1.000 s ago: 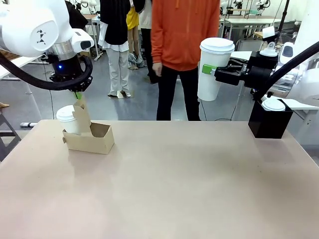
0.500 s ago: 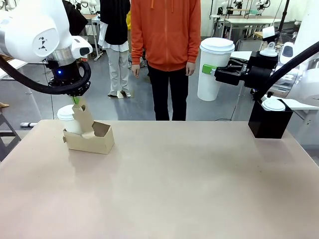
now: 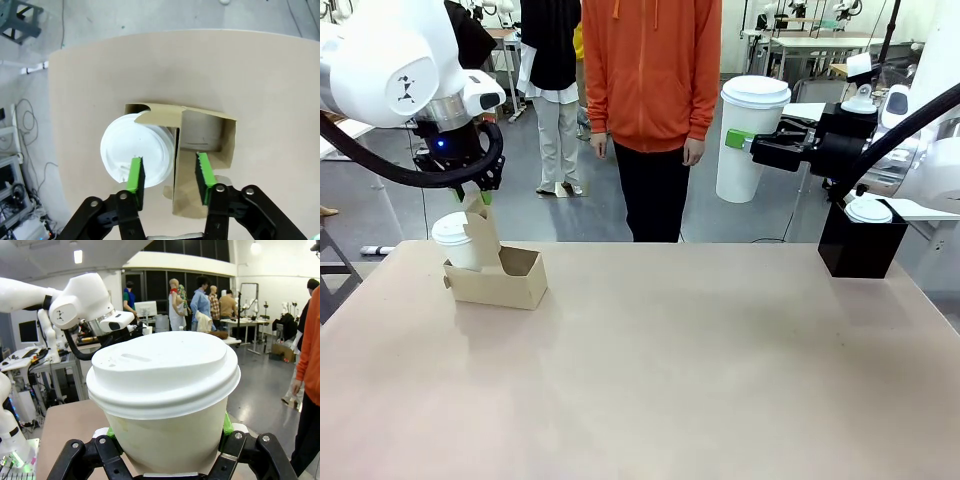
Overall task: Pour a drink into a cup and package it in a carrier.
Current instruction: Position the Cup Carrier in the center of the table, then insert the held 600 ml Paper Cup into the Cup Carrier.
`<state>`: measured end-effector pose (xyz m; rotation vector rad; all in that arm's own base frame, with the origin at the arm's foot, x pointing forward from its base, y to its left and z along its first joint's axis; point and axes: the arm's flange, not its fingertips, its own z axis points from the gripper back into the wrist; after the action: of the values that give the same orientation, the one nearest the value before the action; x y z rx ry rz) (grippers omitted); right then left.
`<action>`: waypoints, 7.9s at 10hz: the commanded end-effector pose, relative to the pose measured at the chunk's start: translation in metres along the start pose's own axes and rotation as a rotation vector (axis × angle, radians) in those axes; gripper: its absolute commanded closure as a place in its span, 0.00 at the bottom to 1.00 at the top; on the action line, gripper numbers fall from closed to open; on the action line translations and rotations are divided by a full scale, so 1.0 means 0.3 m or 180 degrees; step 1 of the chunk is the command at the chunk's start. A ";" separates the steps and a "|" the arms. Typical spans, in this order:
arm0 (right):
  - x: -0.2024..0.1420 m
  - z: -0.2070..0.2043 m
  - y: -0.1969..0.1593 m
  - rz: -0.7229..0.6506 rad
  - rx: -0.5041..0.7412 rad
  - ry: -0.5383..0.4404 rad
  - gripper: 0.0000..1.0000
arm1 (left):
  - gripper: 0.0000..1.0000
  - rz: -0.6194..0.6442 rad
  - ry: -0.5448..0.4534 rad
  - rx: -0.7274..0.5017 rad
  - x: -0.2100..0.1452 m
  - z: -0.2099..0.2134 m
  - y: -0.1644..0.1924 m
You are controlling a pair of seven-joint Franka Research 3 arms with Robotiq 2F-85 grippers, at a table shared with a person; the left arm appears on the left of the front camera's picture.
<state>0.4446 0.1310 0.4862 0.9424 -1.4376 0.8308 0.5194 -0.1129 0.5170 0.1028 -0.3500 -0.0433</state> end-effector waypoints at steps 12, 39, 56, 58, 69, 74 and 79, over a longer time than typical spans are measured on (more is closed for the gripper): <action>0.013 -0.007 0.002 0.0024 0.0010 -0.0049 0.19 | 1.00 -0.0130 0.0185 -0.0122 0.021 -0.069 0.011; 0.013 -0.007 0.002 0.0024 0.0010 -0.0049 0.19 | 1.00 -0.0113 0.0083 -0.0438 -0.566 0.184 -0.801; -0.361 -0.200 -0.045 -0.0386 0.1994 -0.0052 0.19 | 0.00 -0.2718 -0.0915 -0.2363 -0.543 0.262 -0.039; -0.367 -0.208 -0.061 -0.0502 0.1994 0.0192 0.19 | 0.00 -0.2653 -0.1187 -0.2162 -0.524 0.185 -0.022; -0.549 -0.392 0.189 -0.0577 0.2709 0.0058 0.19 | 0.00 -0.3420 -0.2267 -0.2376 -0.546 -0.053 0.165; -0.659 -0.376 0.187 -0.0519 0.2790 0.0148 0.19 | 0.00 -0.3374 -0.2208 -0.2288 -0.488 0.001 0.180; -0.774 -0.370 0.184 -0.0431 0.2934 0.0240 0.19 | 0.00 -0.3374 -0.2208 -0.2288 -0.488 0.001 0.180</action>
<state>0.4377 0.2698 0.2694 1.6556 -0.8712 1.3876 0.3813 -0.0490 0.4724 -0.4436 -0.9005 -1.2807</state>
